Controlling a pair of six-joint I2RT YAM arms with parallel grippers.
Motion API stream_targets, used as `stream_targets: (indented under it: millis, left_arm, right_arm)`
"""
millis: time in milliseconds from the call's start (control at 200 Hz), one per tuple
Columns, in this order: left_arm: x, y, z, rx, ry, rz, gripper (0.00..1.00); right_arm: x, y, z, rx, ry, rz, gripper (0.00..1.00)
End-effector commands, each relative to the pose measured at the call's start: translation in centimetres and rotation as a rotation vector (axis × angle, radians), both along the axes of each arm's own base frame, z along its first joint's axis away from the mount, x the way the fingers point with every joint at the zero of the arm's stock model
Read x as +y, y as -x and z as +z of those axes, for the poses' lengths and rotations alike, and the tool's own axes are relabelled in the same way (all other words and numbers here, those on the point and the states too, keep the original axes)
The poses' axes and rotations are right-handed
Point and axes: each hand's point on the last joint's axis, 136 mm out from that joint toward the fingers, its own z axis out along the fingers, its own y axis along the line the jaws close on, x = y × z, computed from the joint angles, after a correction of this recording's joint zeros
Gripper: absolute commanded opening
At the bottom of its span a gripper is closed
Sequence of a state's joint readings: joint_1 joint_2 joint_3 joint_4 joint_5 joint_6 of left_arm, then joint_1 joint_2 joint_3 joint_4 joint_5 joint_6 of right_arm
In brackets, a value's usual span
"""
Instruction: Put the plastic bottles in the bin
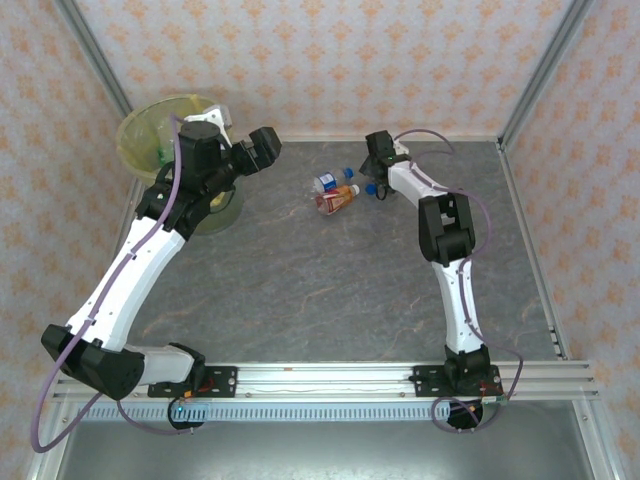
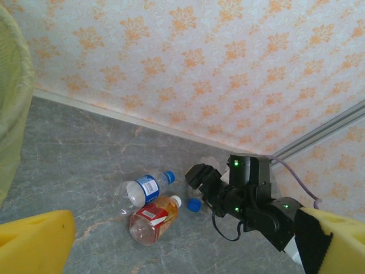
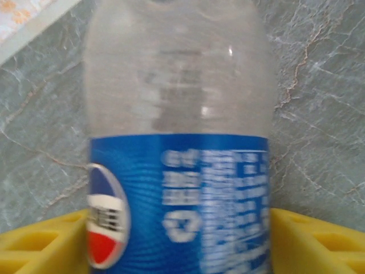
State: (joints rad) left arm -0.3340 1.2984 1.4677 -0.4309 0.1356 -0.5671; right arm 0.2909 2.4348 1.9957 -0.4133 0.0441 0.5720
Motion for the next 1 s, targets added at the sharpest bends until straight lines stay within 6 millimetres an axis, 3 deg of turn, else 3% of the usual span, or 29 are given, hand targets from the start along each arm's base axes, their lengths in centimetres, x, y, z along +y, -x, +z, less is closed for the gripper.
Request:
stream_targets:
  millis: [0, 190, 300, 455, 831, 996]
  left_arm:
    - [0.1, 0.3, 1.2, -0.028, -0.005, 0.013, 0.99]
    - [0.6, 0.5, 1.0, -0.019, -0.005, 0.038, 0.99]
    - [0.7, 0.6, 1.1, -0.019, 0.000, 0.041, 0.99]
    - [0.9, 0.6, 0.9, -0.023, 0.001, 0.050, 0.99]
    - [-1.1, -0.9, 1.1, -0.032, 0.112, 0.001, 0.99]
    - [-2.4, -1.3, 1.0, -0.027, 0.162, -0.050, 0.98]
  right_arm:
    - [-0.6, 0.3, -1.3, 0.041, 0.027, 0.019, 0.67]
    - [-1.0, 1.1, -1.1, 0.044, 0.044, 0.024, 0.58]
    - [-1.2, 1.7, 0.1, 0.023, 0.044, 0.024, 0.53]
    - [-1.8, 3.4, 2.5, -0.020, 0.034, 0.022, 0.52]
    - [-3.1, 11.6, 8.4, -0.114, 0.011, 0.033, 0.49]
    - [-2.5, 15.4, 12.8, -0.196, 0.031, 0.068, 0.48]
